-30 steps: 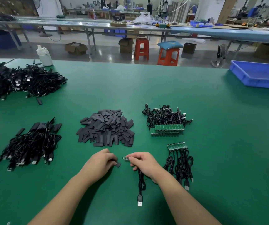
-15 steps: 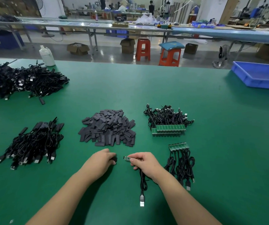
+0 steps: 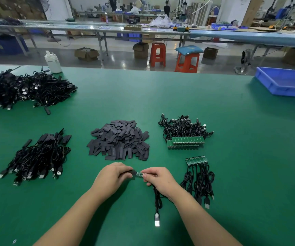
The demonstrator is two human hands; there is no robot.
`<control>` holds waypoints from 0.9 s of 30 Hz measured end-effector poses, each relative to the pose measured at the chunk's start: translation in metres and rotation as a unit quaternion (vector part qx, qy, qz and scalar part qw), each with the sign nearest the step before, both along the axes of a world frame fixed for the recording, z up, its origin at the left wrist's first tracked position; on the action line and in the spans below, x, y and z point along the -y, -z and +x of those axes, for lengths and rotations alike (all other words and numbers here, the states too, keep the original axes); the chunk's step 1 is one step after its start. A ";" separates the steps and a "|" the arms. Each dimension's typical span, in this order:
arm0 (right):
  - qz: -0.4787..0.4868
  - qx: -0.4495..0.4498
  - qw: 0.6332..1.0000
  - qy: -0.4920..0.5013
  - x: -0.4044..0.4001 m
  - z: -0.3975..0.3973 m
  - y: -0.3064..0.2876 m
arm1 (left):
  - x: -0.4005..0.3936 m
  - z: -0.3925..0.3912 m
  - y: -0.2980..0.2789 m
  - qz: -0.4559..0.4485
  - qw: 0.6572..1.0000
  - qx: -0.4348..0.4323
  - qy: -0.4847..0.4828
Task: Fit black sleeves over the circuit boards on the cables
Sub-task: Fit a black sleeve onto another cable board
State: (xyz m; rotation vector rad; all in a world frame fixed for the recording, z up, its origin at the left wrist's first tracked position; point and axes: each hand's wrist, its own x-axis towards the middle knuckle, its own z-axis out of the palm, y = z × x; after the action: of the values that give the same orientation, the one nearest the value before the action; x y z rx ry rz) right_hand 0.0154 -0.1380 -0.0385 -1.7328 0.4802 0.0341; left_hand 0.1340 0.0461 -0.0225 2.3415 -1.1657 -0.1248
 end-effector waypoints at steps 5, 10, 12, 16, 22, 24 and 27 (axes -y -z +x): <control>-0.010 0.000 1.000 -0.003 0.002 0.000 0.001 | 0.001 -0.002 0.001 -0.009 1.000 -0.006 -0.002; -0.010 0.001 1.000 0.000 0.002 0.000 0.003 | 0.001 -0.005 0.000 -0.010 1.000 -0.020 -0.006; -0.009 0.002 1.000 0.000 0.002 0.000 0.003 | 0.001 -0.005 0.000 -0.007 1.000 -0.027 -0.006; -0.013 -0.001 1.000 -0.002 0.003 0.000 0.004 | 0.001 -0.005 0.000 0.008 0.999 -0.029 -0.009; -0.012 0.001 1.000 0.000 0.002 0.000 0.003 | 0.004 -0.006 0.000 0.017 1.000 0.000 0.011; -0.012 0.002 1.000 0.000 0.002 0.000 0.003 | 0.005 -0.005 0.000 0.026 0.999 0.021 0.025; -0.012 0.001 1.000 0.000 0.002 -0.001 0.002 | 0.005 -0.004 0.000 0.019 0.998 0.044 0.035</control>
State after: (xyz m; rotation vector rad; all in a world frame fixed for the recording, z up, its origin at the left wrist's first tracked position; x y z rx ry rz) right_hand 0.0145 -0.1399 -0.0403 -1.7557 0.4807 0.0281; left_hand 0.1298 0.0414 -0.0228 2.3597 -1.2995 -0.0702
